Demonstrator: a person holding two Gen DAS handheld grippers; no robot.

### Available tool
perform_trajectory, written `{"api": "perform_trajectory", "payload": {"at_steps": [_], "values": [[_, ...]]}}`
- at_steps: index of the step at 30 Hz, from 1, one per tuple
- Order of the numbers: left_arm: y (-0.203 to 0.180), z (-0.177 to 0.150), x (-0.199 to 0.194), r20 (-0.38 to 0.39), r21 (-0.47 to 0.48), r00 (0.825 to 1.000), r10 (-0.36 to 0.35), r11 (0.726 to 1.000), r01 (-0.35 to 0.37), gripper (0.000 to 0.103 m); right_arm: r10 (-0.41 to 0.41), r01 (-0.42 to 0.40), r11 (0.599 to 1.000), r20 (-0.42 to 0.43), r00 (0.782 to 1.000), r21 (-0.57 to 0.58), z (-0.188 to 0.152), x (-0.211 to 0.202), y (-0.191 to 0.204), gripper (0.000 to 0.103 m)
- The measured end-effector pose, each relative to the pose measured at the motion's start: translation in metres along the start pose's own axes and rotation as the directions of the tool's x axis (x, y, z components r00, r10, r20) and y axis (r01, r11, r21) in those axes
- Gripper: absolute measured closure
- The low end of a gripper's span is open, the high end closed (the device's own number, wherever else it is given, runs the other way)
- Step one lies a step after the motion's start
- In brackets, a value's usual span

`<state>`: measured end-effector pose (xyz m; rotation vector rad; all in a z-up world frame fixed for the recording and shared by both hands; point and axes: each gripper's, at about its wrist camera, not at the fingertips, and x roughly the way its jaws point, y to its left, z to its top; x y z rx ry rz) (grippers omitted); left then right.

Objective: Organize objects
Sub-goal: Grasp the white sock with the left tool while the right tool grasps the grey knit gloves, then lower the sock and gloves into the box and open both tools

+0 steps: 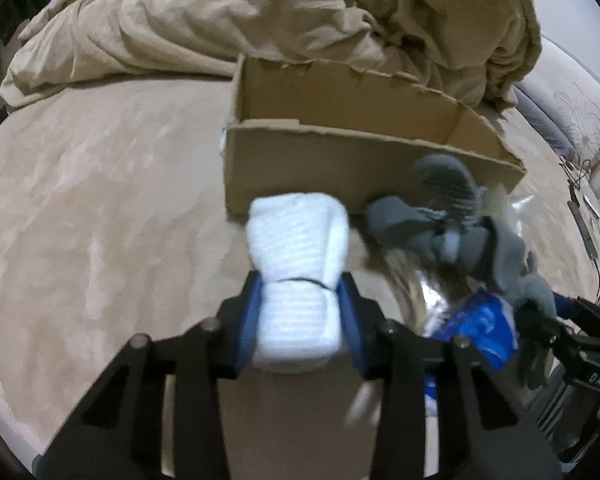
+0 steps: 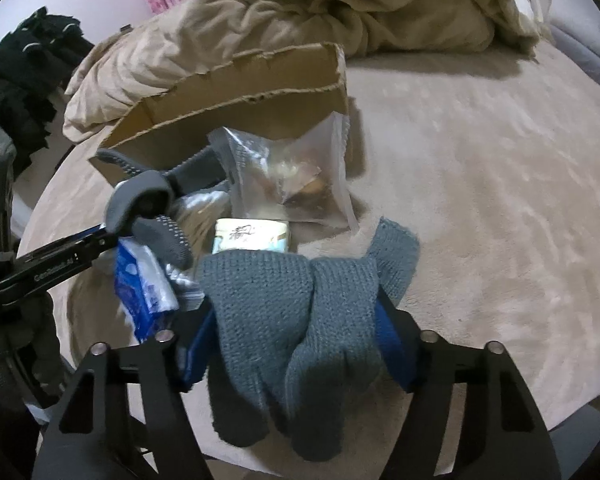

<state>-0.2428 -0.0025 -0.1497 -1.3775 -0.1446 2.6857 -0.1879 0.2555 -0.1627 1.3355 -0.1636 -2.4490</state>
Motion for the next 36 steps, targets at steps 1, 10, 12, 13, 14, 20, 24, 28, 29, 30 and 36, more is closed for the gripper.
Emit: {"api": "perform_trajectory", "payload": {"at_steps": [1, 10, 12, 13, 14, 20, 24, 28, 29, 30, 36], "values": [[-0.001, 0.0, -0.004, 0.002, -0.004, 1.0, -0.004, 1.0, 0.004, 0.064, 0.002, -0.002, 1.0, 0.007, 1.0, -0.004, 0.0, -0.003, 0.0, 0.036], [-0.005, -0.001, -0.077, 0.057, -0.046, 0.997, -0.051, 0.997, 0.054, 0.065, -0.014, 0.017, 0.999, 0.098, 0.995, -0.032, 0.014, -0.052, 0.01, 0.036], [-0.007, 0.003, -0.095, 0.083, -0.042, 0.995, -0.056, 0.997, 0.06, 0.065, -0.01, 0.015, 0.999, 0.122, 0.992, -0.042, 0.02, -0.066, 0.014, 0.036], [-0.008, 0.007, -0.106, 0.098, -0.042, 0.993, -0.062, 0.997, 0.066, 0.065, -0.009, 0.015, 0.999, 0.131, 0.991, -0.047, 0.023, -0.072, 0.017, 0.036], [-0.009, 0.009, -0.114, 0.109, -0.043, 0.992, -0.064, 0.997, 0.069, 0.065, -0.012, 0.02, 0.998, 0.139, 0.99, -0.053, 0.026, -0.078, 0.019, 0.036], [-0.027, 0.04, -0.154, 0.204, -0.016, 0.973, -0.11, 0.993, 0.116, 0.065, 0.013, 0.006, 0.996, 0.212, 0.977, -0.088, 0.046, -0.112, 0.034, 0.036], [-0.037, 0.061, -0.16, 0.241, 0.008, 0.962, -0.126, 0.992, 0.128, 0.065, 0.018, 0.011, 0.993, 0.254, 0.967, -0.114, 0.065, -0.12, 0.04, 0.036], [-0.043, 0.08, -0.155, 0.262, 0.02, 0.958, -0.12, 0.993, 0.119, 0.065, 0.029, 0.009, 0.991, 0.276, 0.961, -0.135, 0.087, -0.117, 0.044, 0.036], [-0.043, 0.085, -0.152, 0.264, 0.022, 0.957, -0.117, 0.993, 0.115, 0.065, 0.033, 0.008, 0.99, 0.281, 0.959, -0.143, 0.093, -0.115, 0.046, 0.036], [-0.044, 0.089, -0.147, 0.265, 0.025, 0.957, -0.115, 0.993, 0.113, 0.065, 0.036, 0.007, 0.989, 0.286, 0.958, -0.149, 0.098, -0.113, 0.047, 0.036], [-0.043, 0.108, -0.104, 0.225, 0.024, 0.968, -0.111, 0.994, 0.108, 0.065, 0.052, -0.002, 0.986, 0.293, 0.955, -0.167, 0.126, -0.09, 0.05, 0.036]]}}
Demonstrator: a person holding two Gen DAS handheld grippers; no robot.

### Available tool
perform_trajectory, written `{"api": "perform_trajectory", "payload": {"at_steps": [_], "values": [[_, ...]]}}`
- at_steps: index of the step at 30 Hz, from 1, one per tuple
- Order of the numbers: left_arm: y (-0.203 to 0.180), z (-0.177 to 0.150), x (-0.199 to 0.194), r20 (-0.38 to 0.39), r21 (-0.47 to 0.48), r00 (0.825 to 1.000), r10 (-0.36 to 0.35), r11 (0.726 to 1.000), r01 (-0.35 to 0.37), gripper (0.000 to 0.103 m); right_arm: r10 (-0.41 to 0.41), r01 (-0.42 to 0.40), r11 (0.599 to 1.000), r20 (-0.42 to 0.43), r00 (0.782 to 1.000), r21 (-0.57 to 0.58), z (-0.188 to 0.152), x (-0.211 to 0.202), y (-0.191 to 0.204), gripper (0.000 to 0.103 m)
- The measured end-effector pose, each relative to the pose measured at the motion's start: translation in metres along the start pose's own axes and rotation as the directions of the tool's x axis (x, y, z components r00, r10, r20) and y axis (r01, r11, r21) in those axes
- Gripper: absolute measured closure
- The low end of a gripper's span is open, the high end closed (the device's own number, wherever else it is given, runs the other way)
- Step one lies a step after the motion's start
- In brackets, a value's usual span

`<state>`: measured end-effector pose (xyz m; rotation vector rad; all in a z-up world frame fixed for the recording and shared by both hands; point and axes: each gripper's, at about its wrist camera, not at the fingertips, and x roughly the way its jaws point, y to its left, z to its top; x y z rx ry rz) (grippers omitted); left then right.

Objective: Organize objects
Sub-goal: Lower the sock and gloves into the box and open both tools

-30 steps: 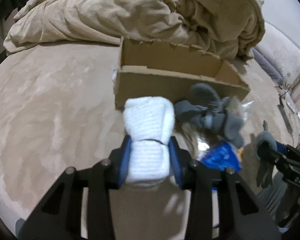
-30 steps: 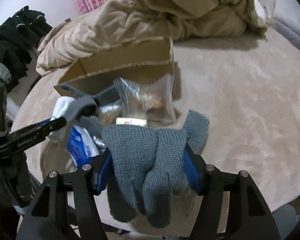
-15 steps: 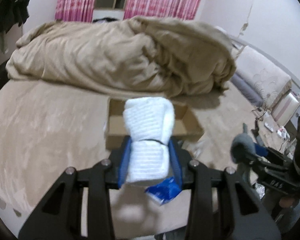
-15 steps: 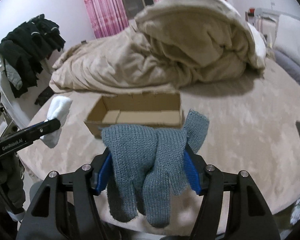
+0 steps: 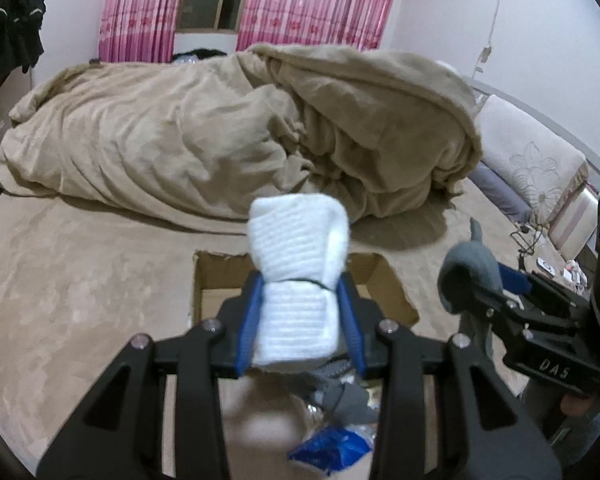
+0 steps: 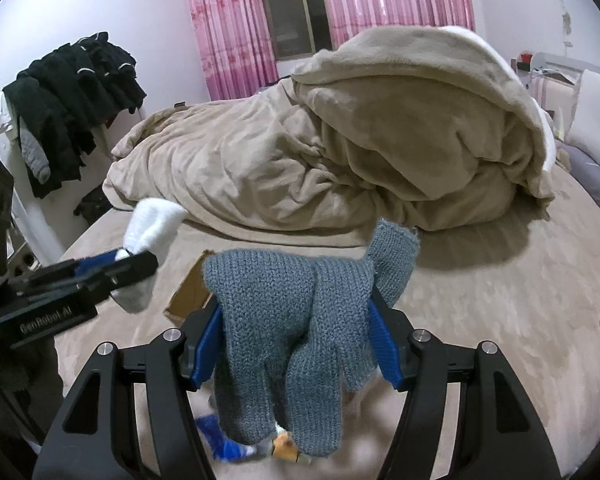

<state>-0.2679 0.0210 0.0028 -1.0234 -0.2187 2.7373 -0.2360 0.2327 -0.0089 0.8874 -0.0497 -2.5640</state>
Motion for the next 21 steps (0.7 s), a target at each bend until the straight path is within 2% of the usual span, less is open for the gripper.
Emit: {"api": "perform_trajectory", "payload": {"at_steps": [10, 15, 21], "values": [[0.017, -0.008, 0.089, -0.097, 0.0, 0.995, 0.026, 1.0, -0.026, 0.064, 0.003, -0.001, 1.0, -0.094, 0.996, 0.023, 0.001, 0.087, -0.018, 0.036], [0.025, -0.022, 0.132, -0.183, 0.0, 0.983, 0.031, 1.0, -0.031, 0.064, 0.008, -0.001, 0.999, -0.149, 0.989, 0.045, -0.009, 0.125, -0.023, 0.036], [0.029, -0.035, 0.149, -0.229, -0.011, 0.972, 0.044, 0.999, -0.048, 0.062, 0.012, 0.002, 0.998, -0.207, 0.978, 0.064, -0.025, 0.151, -0.03, 0.033]]}}
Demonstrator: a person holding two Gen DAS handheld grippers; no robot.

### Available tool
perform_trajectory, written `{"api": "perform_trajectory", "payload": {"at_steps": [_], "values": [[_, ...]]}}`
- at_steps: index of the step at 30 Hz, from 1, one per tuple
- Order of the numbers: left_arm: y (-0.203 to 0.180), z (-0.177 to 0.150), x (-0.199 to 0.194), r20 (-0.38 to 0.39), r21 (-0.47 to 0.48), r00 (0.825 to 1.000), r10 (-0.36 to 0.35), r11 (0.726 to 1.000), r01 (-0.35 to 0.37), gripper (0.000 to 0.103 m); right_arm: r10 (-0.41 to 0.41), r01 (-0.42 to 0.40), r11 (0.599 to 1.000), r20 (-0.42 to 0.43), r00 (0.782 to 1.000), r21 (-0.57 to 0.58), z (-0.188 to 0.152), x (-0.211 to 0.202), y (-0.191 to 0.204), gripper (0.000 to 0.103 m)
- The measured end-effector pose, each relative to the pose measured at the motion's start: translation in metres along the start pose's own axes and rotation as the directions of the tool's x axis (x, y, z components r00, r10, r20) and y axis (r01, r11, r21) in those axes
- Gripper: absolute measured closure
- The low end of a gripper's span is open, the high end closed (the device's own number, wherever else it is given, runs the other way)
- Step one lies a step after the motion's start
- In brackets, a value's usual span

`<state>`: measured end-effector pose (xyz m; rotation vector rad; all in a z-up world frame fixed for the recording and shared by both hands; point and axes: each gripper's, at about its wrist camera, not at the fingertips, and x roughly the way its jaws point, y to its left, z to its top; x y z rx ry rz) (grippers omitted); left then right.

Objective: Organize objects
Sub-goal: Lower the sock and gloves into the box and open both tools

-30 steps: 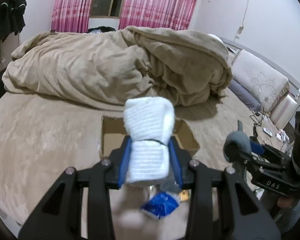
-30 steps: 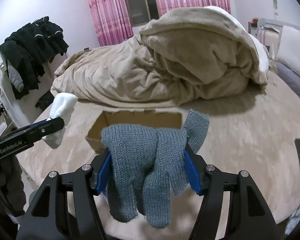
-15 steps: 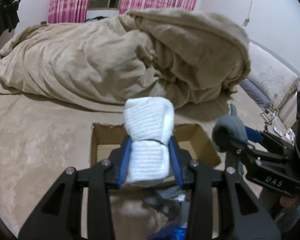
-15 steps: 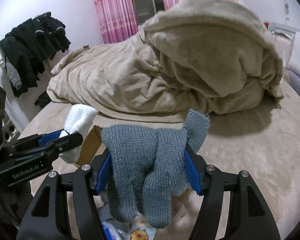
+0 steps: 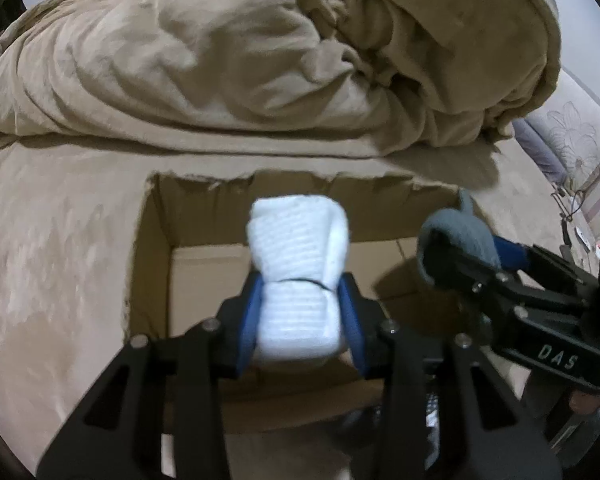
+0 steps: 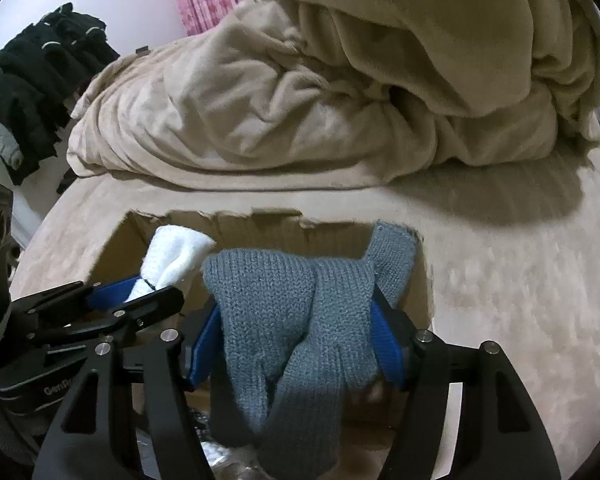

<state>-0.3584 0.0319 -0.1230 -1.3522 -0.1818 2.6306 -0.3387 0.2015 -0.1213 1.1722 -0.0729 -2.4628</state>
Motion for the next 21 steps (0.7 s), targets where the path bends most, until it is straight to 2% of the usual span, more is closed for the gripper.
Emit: {"api": "perform_trajectory", "payload": {"at_steps": [2, 5, 7, 11, 13, 21], "values": [[0.001, 0.0, -0.002, 0.001, -0.012, 1.0, -0.002, 1.0, 0.002, 0.061, 0.008, -0.008, 1.0, -0.003, 1.0, 0.019, -0.001, 0.001, -0.003, 0.032], [0.001, 0.003, -0.013, 0.016, -0.021, 1.0, 0.0, 1.0, 0.0, 0.055, 0.012, -0.012, 1.0, -0.002, 1.0, 0.013, -0.002, -0.003, -0.004, 0.024], [0.002, 0.005, -0.026, 0.038, -0.033, 0.999, 0.005, 0.999, -0.004, 0.038, 0.005, -0.005, 1.0, 0.024, 1.0, 0.008, -0.001, -0.012, -0.002, 0.015], [0.005, 0.006, -0.058, 0.081, -0.065, 0.996, 0.027, 0.998, -0.021, 0.028, -0.015, 0.015, 1.0, 0.078, 0.997, 0.001, 0.003, -0.039, 0.003, 0.013], [0.004, 0.004, -0.076, 0.097, -0.073, 0.994, 0.046, 0.997, -0.039, 0.027, -0.017, 0.017, 1.0, 0.095, 0.995, 0.004, 0.004, -0.054, 0.005, 0.013], [-0.007, -0.022, -0.154, 0.173, -0.059, 0.984, 0.047, 0.998, -0.038, 0.026, -0.021, 0.023, 1.0, 0.151, 0.988, -0.012, -0.007, -0.121, 0.018, 0.013]]}}
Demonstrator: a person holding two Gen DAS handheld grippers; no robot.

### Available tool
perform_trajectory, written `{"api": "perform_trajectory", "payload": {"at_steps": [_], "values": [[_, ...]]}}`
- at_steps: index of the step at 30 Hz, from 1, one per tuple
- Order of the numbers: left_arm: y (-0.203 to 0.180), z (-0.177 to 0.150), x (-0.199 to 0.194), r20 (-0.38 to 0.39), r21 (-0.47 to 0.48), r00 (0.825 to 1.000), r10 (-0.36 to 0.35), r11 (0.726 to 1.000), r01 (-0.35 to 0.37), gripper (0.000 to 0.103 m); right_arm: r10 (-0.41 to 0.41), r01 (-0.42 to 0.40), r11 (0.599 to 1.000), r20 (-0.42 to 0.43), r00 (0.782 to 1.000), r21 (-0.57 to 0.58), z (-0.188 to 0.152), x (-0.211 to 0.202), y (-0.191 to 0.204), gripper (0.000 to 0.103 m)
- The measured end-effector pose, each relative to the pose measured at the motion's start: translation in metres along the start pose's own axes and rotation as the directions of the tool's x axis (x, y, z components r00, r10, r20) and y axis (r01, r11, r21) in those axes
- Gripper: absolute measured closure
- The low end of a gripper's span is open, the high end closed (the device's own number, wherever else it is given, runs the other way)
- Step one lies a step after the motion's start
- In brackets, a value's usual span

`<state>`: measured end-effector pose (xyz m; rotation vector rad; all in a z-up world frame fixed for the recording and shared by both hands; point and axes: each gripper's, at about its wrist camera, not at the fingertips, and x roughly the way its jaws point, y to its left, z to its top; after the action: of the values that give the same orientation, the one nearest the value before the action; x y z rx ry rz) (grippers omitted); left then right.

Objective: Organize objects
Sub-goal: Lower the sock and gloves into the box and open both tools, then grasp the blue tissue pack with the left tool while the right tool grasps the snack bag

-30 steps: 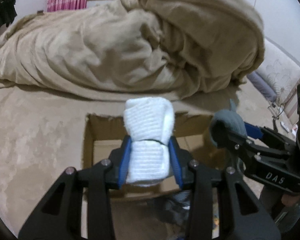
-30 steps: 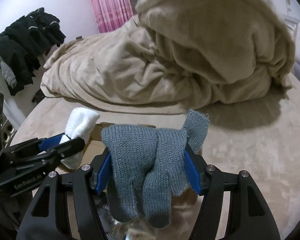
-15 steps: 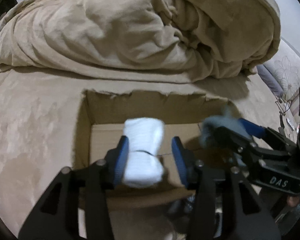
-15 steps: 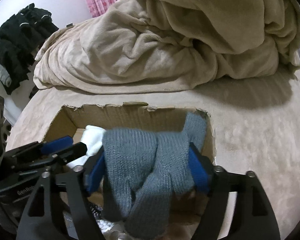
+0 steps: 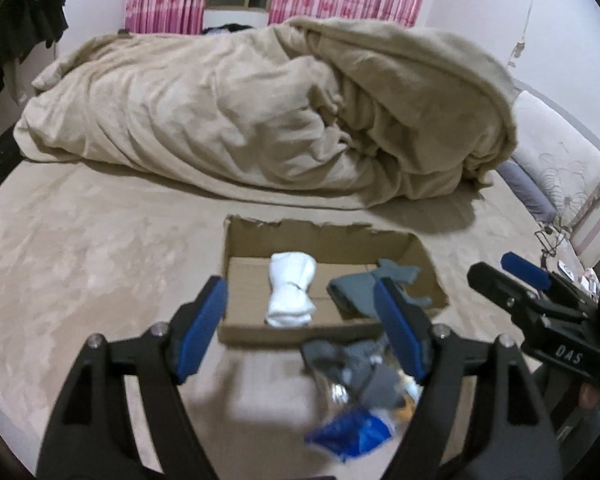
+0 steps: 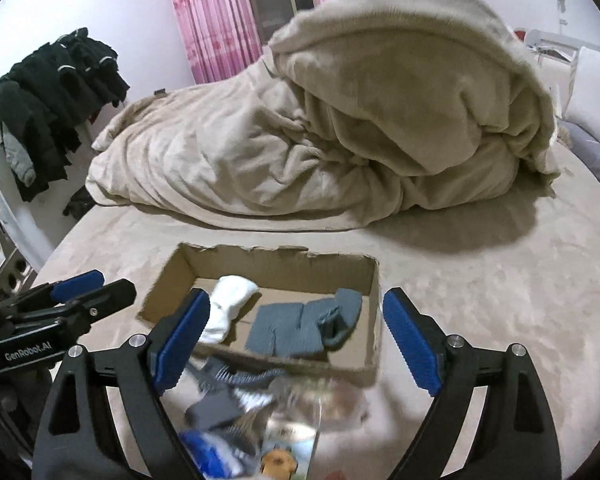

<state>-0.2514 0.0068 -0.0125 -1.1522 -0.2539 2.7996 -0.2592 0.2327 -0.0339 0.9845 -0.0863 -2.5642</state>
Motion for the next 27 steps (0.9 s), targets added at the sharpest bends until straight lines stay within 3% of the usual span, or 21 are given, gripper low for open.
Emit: {"api": "perform_trajectory", "payload": {"at_steps": [4, 11, 15, 23, 27], "values": [[-0.006, -0.017, -0.039, 0.042, 0.007, 0.999, -0.002, 1.0, 0.002, 0.02, -0.002, 0.002, 1.0, 0.032, 0.999, 0.008, -0.012, -0.037, 0.001, 0.012], [-0.015, -0.048, -0.082, 0.056, 0.007, 0.998, -0.014, 1.0, 0.013, 0.019, 0.005, -0.005, 1.0, 0.051, 0.999, 0.008, -0.036, -0.089, 0.005, 0.012], [-0.027, -0.065, -0.097, 0.054, 0.059, 0.999, -0.004, 0.998, 0.0, 0.019, 0.008, -0.009, 1.0, 0.056, 0.998, 0.005, -0.05, -0.11, 0.009, 0.012], [-0.034, -0.095, -0.079, -0.025, 0.067, 1.0, -0.014, 0.998, 0.016, 0.018, 0.018, -0.018, 1.0, 0.013, 1.0, 0.001, -0.082, -0.111, 0.012, 0.012], [-0.034, -0.109, -0.06, -0.063, 0.056, 0.998, -0.001, 0.998, 0.004, 0.012, 0.023, -0.022, 1.0, -0.023, 0.999, 0.016, -0.096, -0.101, 0.009, 0.012]]}}
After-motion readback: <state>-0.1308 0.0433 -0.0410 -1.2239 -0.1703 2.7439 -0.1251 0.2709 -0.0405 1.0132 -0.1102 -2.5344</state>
